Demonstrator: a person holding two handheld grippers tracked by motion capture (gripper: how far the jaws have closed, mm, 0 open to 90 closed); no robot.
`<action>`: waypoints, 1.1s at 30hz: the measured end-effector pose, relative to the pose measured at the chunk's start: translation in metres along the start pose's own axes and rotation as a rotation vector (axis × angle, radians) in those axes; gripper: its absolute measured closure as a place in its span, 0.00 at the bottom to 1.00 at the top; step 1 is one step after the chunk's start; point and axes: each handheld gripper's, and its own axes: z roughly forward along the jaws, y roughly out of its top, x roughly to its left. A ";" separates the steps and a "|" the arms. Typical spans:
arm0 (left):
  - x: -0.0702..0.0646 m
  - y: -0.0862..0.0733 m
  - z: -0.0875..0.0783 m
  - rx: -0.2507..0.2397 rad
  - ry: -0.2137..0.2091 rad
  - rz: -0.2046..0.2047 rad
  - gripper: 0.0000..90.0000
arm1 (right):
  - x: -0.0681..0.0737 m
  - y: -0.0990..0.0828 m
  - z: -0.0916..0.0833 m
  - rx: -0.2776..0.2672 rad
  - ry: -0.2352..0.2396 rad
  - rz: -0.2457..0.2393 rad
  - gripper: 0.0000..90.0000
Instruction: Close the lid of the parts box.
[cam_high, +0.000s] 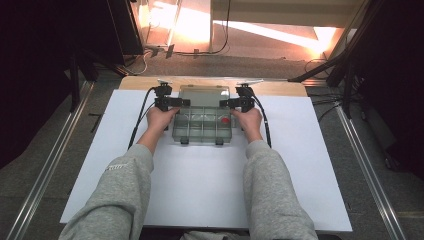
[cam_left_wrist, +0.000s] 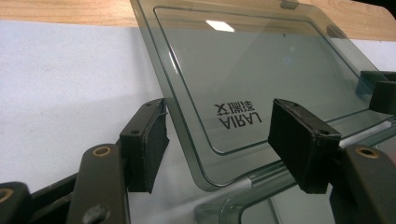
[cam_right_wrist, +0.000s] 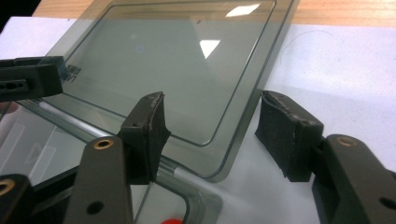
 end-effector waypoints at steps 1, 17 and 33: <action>0.000 0.000 0.000 0.000 -0.003 -0.001 0.41 | -0.001 0.000 0.000 0.001 0.014 0.004 0.50; -0.002 0.001 -0.004 -0.011 -0.009 0.038 0.49 | 0.005 0.001 -0.003 -0.048 -0.021 -0.041 0.57; 0.000 0.008 -0.012 -0.052 -0.010 0.052 0.59 | 0.002 -0.001 -0.015 -0.132 -0.008 -0.048 0.76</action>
